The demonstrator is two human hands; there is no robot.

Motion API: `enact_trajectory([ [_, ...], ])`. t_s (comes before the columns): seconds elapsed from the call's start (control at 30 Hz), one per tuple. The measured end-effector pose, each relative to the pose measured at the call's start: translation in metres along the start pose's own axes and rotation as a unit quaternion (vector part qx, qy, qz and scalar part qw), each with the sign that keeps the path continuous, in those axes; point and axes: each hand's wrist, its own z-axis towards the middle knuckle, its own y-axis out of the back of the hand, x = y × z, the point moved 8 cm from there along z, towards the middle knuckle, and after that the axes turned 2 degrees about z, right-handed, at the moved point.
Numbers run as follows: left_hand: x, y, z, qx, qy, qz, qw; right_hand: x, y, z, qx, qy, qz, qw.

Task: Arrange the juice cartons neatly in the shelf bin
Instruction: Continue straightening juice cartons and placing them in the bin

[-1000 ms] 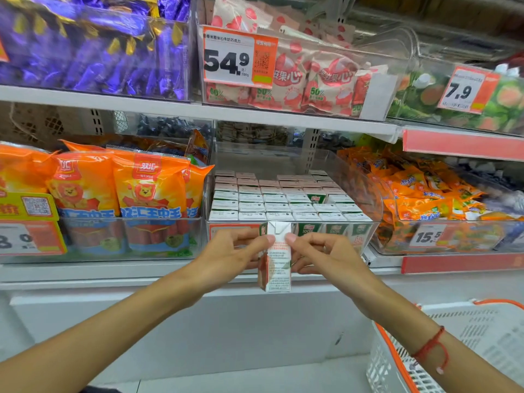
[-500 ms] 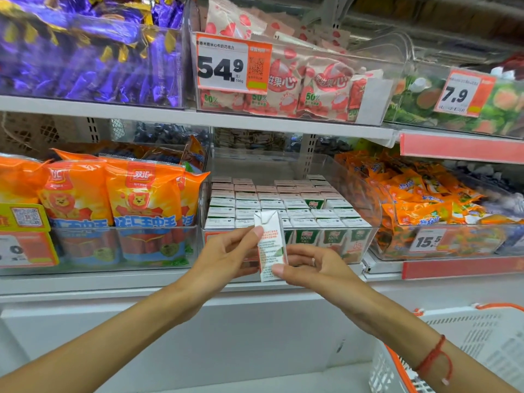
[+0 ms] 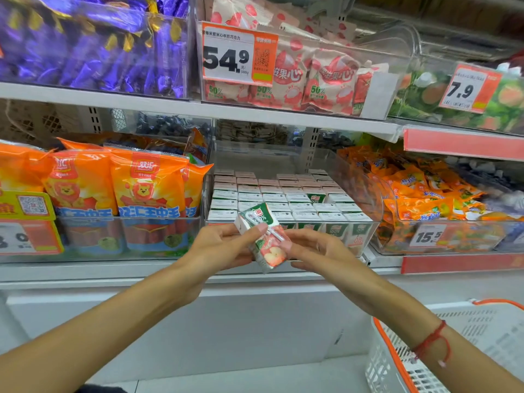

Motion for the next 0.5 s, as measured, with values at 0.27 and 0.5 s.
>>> enact_trajectory([
  [0.27, -0.001, 0.009, -0.004, -0.035, -0.025, -0.005, 0.999, 0.002, 0.001, -0.003, -0.057, 0.024, 0.064, 0.996],
  [0.5, 0.002, -0.007, -0.011, -0.007, -0.016, -0.004, 1.000, 0.018, 0.008, -0.014, -0.178, 0.123, -0.110, 0.970],
])
